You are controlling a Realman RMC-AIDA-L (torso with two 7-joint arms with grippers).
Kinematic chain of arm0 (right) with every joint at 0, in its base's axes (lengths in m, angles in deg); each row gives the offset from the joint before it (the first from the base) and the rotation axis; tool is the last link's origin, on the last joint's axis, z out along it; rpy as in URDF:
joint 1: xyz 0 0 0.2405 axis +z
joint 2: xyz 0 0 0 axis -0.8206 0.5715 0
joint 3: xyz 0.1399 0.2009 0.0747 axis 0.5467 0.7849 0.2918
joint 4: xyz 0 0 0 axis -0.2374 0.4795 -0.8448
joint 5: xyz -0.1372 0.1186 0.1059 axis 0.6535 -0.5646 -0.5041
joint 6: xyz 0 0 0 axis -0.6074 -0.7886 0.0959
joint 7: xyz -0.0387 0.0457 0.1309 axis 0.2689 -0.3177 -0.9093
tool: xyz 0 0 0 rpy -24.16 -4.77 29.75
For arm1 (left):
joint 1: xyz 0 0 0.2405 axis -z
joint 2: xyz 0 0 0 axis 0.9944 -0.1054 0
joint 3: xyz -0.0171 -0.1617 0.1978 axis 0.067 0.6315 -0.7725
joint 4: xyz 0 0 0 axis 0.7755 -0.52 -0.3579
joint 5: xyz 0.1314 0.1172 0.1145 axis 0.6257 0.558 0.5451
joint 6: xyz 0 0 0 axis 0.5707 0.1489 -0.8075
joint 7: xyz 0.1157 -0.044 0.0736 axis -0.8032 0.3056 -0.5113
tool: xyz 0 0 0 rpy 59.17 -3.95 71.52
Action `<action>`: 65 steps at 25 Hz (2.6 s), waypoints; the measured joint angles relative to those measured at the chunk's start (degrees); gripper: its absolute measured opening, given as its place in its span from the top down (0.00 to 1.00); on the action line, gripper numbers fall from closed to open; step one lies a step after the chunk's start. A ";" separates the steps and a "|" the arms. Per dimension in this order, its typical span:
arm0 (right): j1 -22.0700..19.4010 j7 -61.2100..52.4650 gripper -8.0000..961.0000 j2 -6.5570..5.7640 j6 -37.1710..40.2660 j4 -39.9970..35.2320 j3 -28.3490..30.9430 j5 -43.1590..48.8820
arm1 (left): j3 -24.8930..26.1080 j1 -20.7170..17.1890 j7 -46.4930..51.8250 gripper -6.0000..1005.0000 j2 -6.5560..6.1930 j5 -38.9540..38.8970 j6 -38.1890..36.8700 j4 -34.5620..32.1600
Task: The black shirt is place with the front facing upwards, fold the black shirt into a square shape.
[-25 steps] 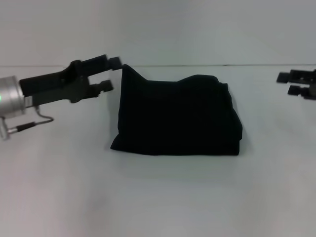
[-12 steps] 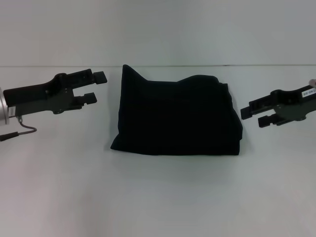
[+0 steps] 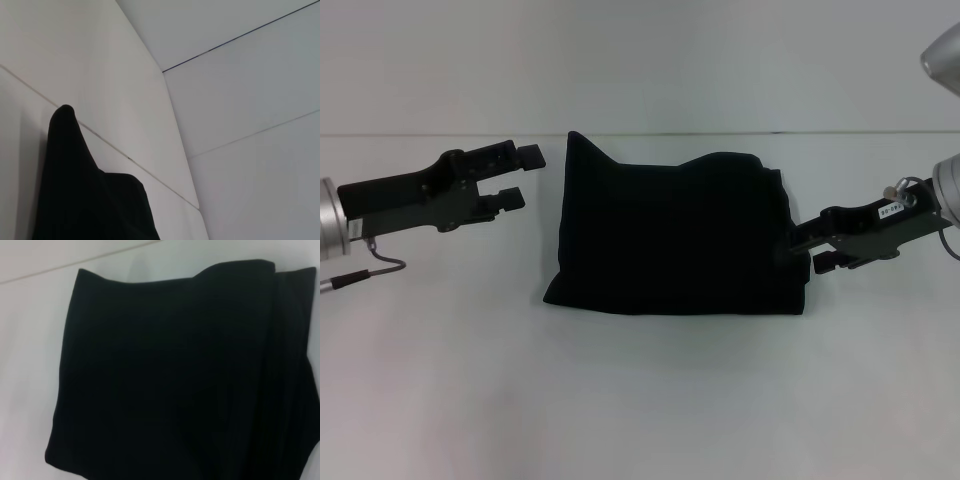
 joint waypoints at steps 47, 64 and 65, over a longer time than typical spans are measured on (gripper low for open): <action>-7.27 0.67 0.24 -4.83 12.55 -9.90 13.89 -13.83 | -12.94 8.49 4.04 0.14 7.45 1.34 20.66 8.15; -8.06 0.67 0.24 -5.75 13.05 -9.65 13.88 -13.74 | -11.56 -3.60 -23.17 0.14 1.42 4.91 3.03 -5.62; -8.10 0.63 0.24 -5.80 13.18 -9.75 13.89 -13.74 | -11.48 -4.43 -26.86 0.14 1.93 5.20 3.82 -6.05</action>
